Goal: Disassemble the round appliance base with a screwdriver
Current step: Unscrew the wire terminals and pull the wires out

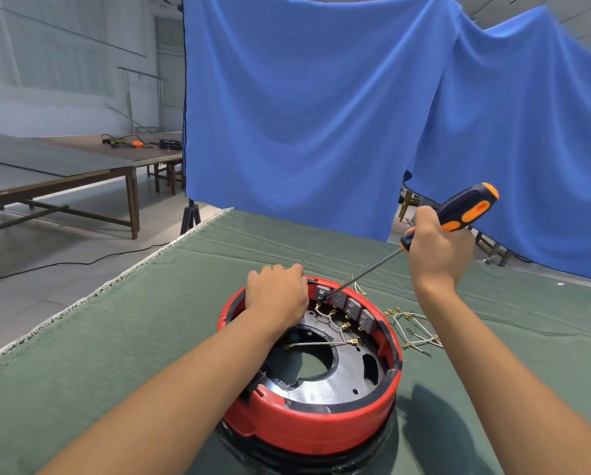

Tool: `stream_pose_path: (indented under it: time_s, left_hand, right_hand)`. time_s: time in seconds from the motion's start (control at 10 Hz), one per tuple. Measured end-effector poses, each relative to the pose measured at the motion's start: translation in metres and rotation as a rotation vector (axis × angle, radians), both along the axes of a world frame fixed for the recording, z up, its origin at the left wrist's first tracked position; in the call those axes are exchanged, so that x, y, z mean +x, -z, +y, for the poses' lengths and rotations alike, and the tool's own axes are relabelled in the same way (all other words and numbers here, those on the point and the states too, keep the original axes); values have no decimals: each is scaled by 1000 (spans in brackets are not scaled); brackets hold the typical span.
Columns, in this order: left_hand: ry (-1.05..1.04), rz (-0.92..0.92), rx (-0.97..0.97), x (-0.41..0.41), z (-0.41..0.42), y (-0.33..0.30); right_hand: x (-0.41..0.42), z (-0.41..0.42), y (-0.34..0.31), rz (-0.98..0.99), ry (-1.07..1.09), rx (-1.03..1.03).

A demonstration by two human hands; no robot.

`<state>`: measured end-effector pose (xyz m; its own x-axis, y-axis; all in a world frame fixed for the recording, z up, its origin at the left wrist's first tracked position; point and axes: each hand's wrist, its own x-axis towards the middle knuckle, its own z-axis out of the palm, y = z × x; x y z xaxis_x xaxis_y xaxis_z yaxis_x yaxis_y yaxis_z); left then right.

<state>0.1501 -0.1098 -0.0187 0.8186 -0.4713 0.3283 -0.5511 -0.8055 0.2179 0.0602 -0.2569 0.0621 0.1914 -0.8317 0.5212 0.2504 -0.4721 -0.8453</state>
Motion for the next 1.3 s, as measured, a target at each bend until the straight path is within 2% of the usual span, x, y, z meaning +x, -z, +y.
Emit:
stream_pose_path:
  time_s: [0.2, 0.4, 0.6, 0.8, 1.3]
  left_hand:
    - [1, 13, -2, -1, 1, -1]
    - [9, 15, -11, -2, 2, -3]
    - [3, 13, 0, -2, 2, -3]
    - [4, 16, -17, -1, 1, -3]
    - [5, 32, 0, -2, 2, -5]
  right_hand:
    - [-2, 10, -9, 76, -8, -21]
    - [-22, 40, 5, -66, -54, -209]
    - [-16, 53, 13, 30, -49, -361]
    - [-18, 45, 9, -96, -83, -217]
    - [-20, 33, 13, -175, -84, -106]
